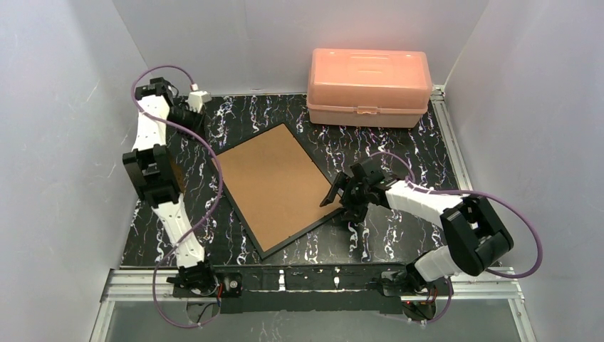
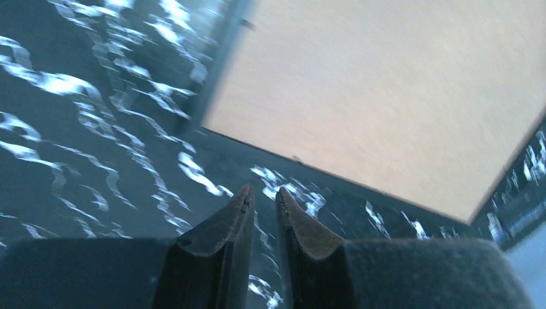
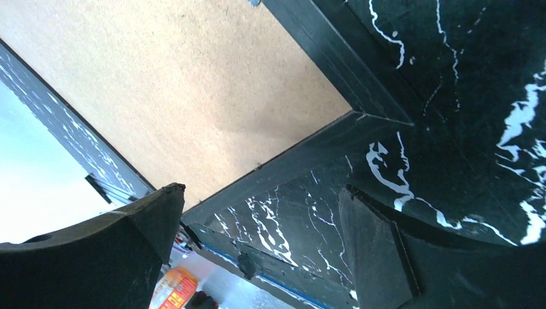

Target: Put the photo into the frame

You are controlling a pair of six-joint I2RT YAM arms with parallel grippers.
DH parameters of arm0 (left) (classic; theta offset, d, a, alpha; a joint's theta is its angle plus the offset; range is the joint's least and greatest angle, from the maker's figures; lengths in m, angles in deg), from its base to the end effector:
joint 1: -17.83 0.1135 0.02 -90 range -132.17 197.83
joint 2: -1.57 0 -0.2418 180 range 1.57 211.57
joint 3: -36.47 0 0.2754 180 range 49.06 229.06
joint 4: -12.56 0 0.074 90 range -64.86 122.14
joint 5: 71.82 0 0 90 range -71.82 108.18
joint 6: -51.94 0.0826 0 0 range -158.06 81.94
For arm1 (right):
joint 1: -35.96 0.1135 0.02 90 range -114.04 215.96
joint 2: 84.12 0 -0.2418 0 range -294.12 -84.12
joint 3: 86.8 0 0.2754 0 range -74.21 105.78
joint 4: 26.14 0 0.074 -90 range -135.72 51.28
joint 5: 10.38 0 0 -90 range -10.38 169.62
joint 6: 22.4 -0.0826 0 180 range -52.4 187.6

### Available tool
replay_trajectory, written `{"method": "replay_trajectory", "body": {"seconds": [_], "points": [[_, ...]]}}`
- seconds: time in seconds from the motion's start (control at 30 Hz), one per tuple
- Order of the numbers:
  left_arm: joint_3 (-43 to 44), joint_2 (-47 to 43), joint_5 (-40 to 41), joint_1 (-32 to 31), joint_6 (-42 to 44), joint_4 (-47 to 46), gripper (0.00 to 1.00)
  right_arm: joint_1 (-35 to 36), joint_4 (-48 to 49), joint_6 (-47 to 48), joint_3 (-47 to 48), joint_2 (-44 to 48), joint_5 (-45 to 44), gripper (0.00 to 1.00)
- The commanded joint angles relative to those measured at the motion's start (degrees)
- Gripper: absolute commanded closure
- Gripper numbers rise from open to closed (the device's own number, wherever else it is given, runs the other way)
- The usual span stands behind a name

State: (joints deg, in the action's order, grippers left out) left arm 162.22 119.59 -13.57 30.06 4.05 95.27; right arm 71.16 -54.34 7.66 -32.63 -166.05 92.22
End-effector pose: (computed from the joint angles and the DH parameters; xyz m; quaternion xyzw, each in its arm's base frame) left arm 0.4430 0.0515 0.2247 0.2804 0.9122 -0.1839 0.2357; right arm 0.2481 0.1971 0.0965 0.1722 0.9352 0.2855 0.1188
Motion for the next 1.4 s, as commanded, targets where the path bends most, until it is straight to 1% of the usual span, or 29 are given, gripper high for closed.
{"method": "replay_trajectory", "body": {"seconds": [0.0,0.03,0.13,0.3,0.37,0.47,0.53,0.6,0.7,0.77,0.87,0.93,1.0,1.07,1.17,1.2,1.27,1.37], "points": [[14.4,14.0,0.2,0.8,-9.2,0.9,0.82,-0.4,7.6,-4.1,-1.1,-1.7,1.4,0.03],[17.4,15.8,-0.7,0.8,-10.8,0.7,0.81,-0.3,7.8,-4.2,-1.2,-1.9,1.2,0.03],[20.1,19.6,-3.2,0.5,-14.7,-1.6,0.75,-0.4,8.1,-4.3,-1.0,-2.4,1.1,0.03],[17.6,21.1,-5.0,-0.4,-17.8,-7.1,0.7,-0.8,9.3,-4.5,-0.3,-4.5,1.4,0.03],[17.5,22.0,-6.2,-0.5,-18.6,-7.2,0.68,-1.1,9.3,-4.0,0.5,-5.6,1.4,0.03],[15.3,21.9,-7.2,-0.9,-17.7,-6.8,0.67,-1.4,9.4,-3.1,2.0,-7.0,1.2,0.03],[13.0,21.4,-7.2,-1.0,-16.5,-6.3,0.7,-1.8,9.7,-2.6,2.7,-7.9,1.2,0.03],[9.9,20.6,-6.5,-1.0,-14.8,-5.5,0.76,-2.4,10.0,-2.2,3.2,-8.8,1.7,0.04],[3.4,18.7,-4.4,-0.7,-12.0,-5.7,0.83,-3.8,10.5,-1.2,3.7,-9.7,2.2,0.04],[-0.7,17.3,-4.6,0.0,-10.8,-5.1,0.86,-5.2,10.0,-0.1,4.3,-10.2,2.4,0.05],[-5.5,13.8,-6.3,1.1,-8.3,-3.8,0.87,-7.2,8.5,2.2,5.4,-10.6,2.4,0.05],[-7.2,10.7,-7.8,1.9,-6.7,-1.9,0.87,-8.4,7.5,3.3,5.7,-10.4,2.4,0.05],[-7.4,7.5,-9.4,2.7,-5.6,0.3,0.86,-9.3,6.8,4.3,5.6,-10.2,2.4,0.05],[-6.8,5.4,-9.6,3.5,-6.5,-0.1,0.85,-10.4,6.5,5.0,5.3,-10.1,2.4,0.05],[-5.9,4.3,-7.8,4.4,-11.3,-6.6,0.79,-10.7,6.2,5.7,5.3,-10.0,2.2,0.05],[-5.7,4.9,-6.8,4.4,-13.1,-9.5,0.79,-10.8,6.2,5.6,5.3,-9.9,2.3,0.05],[-2.9,7.8,-5.7,4.3,-16.0,-12.1,0.77,-10.7,6.3,5.4,5.4,-9.6,2.3,0.05],[4.1,14.1,-5.3,4.2,-18.5,-12.7,0.69,-10.7,6.5,4.8,5.0,-8.6,2.3,0.05]]}}
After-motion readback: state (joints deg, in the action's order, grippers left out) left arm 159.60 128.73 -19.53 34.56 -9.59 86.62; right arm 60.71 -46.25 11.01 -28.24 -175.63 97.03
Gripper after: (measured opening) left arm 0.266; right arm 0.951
